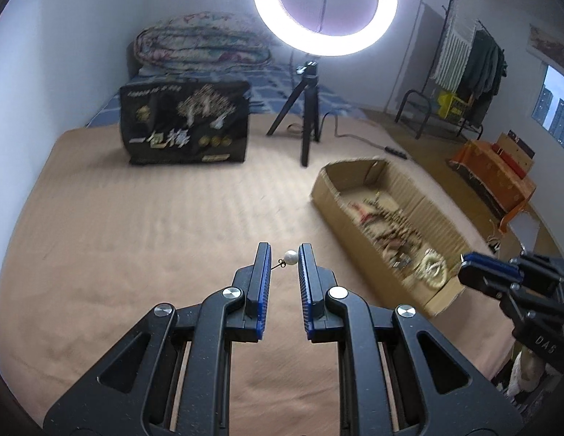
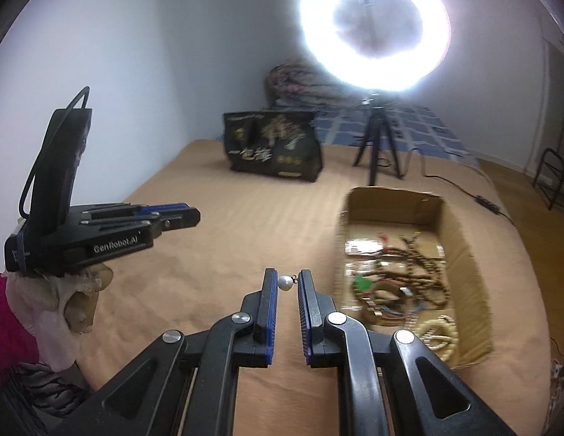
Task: Organize jewelry
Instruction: 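Carry the pearl earring with the left tool into the box and release it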
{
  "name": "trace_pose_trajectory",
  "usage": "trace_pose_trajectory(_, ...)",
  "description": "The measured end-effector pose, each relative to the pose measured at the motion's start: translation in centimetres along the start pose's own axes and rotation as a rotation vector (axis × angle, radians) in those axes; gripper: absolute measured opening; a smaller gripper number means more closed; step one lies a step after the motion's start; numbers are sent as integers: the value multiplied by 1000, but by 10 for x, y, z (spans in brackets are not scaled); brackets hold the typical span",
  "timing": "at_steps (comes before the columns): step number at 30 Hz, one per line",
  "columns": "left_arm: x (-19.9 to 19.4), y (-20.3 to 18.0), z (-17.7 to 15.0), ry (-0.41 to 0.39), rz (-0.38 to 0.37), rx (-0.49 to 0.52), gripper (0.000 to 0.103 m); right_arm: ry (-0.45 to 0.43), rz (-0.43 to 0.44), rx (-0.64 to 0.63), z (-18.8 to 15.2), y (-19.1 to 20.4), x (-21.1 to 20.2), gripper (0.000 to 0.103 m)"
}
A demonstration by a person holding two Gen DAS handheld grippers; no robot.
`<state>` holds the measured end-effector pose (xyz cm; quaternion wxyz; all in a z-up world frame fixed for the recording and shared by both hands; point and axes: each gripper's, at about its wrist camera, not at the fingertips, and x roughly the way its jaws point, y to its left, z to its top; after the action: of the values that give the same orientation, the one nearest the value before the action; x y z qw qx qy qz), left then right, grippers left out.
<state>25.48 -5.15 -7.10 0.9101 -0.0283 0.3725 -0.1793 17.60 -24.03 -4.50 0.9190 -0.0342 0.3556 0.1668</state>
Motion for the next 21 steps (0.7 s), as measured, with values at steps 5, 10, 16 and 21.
trace_pose_trajectory(5,6,-23,30,-16,-25,14,14,0,-26,39,10,-27,-7,9)
trace_pose_trajectory(10,15,-45,62,-44,-47,45,14,-10,-51,48,27,-47,-14,9)
trace_pose_trajectory(16,44,-68,84,-51,-77,63,14,-9,-92,28,41,-66,-13,9)
trace_pose_trajectory(21,75,-82,92,-35,-89,75,14,6,-125,39,42,-88,-6,9)
